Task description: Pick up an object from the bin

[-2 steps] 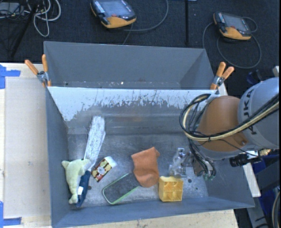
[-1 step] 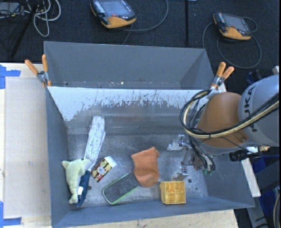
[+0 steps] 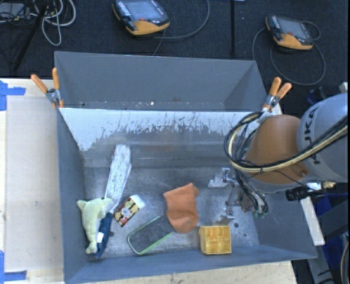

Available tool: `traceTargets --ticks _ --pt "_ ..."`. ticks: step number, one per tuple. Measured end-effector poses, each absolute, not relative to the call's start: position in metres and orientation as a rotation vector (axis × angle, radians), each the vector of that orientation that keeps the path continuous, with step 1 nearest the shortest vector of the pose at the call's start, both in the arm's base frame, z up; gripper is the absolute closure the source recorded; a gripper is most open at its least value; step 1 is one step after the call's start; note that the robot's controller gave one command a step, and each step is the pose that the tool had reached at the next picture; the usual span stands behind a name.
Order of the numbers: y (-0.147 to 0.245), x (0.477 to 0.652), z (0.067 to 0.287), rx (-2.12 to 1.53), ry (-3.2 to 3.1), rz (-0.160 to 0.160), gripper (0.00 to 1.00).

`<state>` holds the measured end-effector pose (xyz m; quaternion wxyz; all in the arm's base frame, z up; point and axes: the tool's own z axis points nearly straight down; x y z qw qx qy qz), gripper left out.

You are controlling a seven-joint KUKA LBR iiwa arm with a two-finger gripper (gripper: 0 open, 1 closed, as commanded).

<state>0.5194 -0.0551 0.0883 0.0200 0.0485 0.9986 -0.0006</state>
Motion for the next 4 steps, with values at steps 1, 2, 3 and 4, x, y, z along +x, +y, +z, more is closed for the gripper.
traceTargets --ticks 1,2,3,4 --pt "0.015 0.4985 0.0788 -0.387 3.076 -0.003 1.0" --pt "0.0134 0.4906 0.0751 -0.393 3.105 -0.003 0.0" --pt "0.0148 0.4927 0.0774 -0.397 3.099 -0.001 1.0" --pt "0.0149 0.4927 0.0774 -0.399 3.099 -0.001 1.0"
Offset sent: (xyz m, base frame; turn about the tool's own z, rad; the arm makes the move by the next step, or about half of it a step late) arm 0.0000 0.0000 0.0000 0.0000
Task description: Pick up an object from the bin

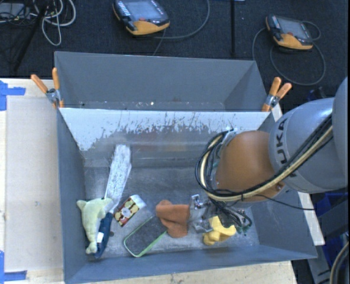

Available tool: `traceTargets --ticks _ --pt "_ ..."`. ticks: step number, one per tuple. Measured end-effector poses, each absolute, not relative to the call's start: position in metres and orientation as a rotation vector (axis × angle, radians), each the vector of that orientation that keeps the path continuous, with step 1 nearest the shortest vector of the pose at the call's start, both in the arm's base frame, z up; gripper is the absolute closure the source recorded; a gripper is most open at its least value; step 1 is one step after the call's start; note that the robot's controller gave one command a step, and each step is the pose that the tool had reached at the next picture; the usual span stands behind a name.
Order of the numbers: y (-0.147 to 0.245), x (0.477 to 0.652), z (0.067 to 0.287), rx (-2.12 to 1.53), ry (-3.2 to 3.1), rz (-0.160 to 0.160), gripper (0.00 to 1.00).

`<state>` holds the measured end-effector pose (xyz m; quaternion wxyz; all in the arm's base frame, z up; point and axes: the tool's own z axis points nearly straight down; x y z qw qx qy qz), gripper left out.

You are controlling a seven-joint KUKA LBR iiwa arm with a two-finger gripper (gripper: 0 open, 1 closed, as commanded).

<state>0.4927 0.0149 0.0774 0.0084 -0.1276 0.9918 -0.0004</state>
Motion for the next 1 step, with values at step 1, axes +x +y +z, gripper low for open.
traceTargets --ticks 1 --pt "0.0296 0.5288 0.0994 -0.323 3.13 0.0 1.0"
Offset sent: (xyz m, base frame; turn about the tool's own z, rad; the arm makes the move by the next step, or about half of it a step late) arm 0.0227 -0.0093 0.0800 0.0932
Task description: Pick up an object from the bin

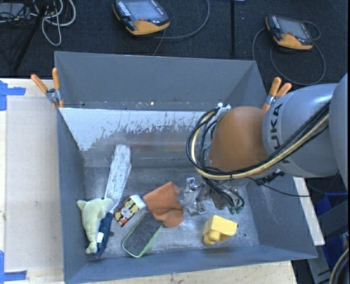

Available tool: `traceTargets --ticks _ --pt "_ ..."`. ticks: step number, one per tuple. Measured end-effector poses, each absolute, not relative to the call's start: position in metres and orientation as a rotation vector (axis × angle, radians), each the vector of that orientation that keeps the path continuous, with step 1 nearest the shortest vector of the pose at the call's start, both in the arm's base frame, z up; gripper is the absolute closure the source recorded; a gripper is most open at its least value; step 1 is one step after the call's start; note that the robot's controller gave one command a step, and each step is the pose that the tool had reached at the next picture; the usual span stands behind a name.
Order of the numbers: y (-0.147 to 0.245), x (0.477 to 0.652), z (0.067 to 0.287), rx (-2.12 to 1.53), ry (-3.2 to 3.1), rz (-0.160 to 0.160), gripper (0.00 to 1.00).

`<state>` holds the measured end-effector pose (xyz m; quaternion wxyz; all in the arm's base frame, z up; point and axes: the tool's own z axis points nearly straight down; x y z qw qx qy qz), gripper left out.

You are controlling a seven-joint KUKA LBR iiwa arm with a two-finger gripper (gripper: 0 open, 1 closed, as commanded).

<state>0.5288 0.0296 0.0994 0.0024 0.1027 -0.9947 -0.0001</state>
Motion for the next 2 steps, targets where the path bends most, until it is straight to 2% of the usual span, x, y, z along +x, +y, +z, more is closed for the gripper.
traceTargets --ticks 1,2 --pt "0.022 0.546 0.135 0.283 -3.135 -0.002 1.0" --pt "0.022 0.528 0.145 0.321 -3.124 0.002 1.0"
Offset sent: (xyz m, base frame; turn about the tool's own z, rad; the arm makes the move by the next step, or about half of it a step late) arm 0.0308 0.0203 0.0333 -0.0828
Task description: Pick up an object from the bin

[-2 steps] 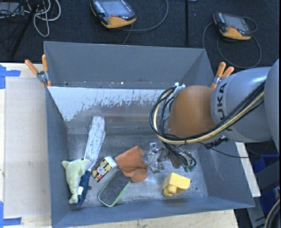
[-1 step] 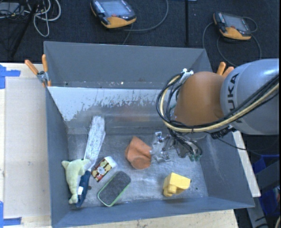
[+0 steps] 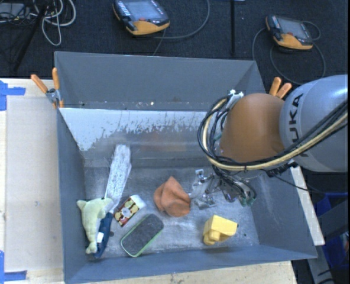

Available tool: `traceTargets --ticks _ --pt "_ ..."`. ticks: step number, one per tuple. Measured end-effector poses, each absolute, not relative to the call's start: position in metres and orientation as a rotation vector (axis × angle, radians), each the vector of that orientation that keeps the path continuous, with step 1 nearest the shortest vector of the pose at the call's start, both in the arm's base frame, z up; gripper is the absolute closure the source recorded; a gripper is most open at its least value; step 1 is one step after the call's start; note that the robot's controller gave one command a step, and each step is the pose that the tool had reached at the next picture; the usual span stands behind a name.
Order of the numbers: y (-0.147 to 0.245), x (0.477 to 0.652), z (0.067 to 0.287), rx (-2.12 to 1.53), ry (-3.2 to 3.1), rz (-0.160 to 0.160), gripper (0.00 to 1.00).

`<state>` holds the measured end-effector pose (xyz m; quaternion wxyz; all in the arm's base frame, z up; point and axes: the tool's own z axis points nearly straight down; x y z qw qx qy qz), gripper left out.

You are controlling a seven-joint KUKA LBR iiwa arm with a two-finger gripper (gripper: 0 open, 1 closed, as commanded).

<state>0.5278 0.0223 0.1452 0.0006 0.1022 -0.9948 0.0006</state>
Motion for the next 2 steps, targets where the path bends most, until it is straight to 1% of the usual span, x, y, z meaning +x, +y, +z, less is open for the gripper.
traceTargets --ticks 1,2 --pt "0.0421 0.5302 0.1489 0.296 -3.127 -0.001 1.0" --pt "0.0342 0.5316 0.1515 0.241 -3.132 -0.003 1.0"
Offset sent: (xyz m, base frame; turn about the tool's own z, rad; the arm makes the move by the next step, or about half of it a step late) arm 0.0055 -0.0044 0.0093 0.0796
